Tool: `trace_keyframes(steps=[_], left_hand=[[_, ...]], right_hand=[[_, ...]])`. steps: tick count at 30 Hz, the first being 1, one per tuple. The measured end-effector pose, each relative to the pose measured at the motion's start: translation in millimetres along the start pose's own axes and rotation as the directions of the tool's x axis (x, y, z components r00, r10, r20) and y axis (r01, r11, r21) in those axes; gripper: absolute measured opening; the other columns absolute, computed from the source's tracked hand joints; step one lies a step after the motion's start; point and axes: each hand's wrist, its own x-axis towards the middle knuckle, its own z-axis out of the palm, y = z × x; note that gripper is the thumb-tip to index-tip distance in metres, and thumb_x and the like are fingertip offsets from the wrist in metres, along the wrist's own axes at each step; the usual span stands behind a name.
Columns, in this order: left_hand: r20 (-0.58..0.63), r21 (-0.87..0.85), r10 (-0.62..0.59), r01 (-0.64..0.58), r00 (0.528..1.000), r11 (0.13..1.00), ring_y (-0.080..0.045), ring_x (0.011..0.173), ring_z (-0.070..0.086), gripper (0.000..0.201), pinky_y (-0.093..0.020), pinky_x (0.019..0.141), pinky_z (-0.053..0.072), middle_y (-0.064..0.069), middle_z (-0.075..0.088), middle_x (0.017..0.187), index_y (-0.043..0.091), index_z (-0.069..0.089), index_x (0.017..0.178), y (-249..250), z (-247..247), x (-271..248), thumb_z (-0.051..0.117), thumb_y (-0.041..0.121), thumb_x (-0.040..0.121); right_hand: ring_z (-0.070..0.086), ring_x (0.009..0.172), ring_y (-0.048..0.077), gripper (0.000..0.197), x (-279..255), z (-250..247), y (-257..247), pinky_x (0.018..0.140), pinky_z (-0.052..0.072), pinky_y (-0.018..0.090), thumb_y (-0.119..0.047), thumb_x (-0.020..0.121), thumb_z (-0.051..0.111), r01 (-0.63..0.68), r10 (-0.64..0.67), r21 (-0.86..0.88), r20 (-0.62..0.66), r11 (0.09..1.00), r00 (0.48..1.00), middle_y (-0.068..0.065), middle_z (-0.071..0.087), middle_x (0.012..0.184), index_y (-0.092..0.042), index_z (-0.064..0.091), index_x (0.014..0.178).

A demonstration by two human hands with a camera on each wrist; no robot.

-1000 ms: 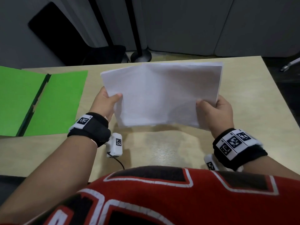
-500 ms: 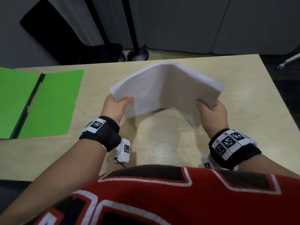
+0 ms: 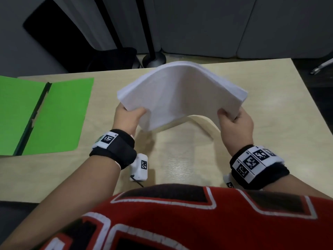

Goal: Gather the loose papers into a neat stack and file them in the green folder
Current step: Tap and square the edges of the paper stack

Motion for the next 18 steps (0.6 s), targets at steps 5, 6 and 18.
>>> trace_keyframes(steps=[5,6,18], left_hand=[[0.035,0.103,-0.138,0.134,0.99,0.986,-0.028,0.102,0.067,0.04,-0.05,0.096,0.051,-0.003,0.071,0.105,0.024,0.063,0.096,-12,8,-3,0.072,0.012,0.059],[0.047,0.091,-0.104,0.1,0.993,0.991,-0.026,0.101,0.068,0.041,-0.046,0.094,0.052,-0.004,0.072,0.105,0.02,0.066,0.1,-10,8,-3,0.072,0.008,0.062],[-0.066,0.27,-0.088,0.103,0.994,0.957,-0.03,0.101,0.065,0.022,-0.043,0.091,0.053,-0.003,0.068,0.102,0.018,0.063,0.101,-9,-2,2,0.067,0.014,0.08]], right_hand=[[0.052,0.085,0.018,0.017,-3,7,6,0.056,0.034,0.018,-0.012,0.092,0.055,-0.008,0.031,-0.136,0.169,0.991,0.985,0.005,0.057,0.088,-0.003,0.064,0.103],[0.049,0.082,0.016,0.014,-3,5,4,0.053,0.035,0.016,-0.01,0.092,0.054,-0.007,0.02,-0.094,0.133,0.996,0.991,0.006,0.056,0.086,-0.001,0.063,0.098],[0.063,0.089,0.018,0.02,5,0,15,0.077,0.047,0.028,-0.02,0.083,0.066,-0.141,0.144,-0.036,0.096,0.989,0.985,-0.003,0.065,0.091,-0.021,0.061,0.102]])
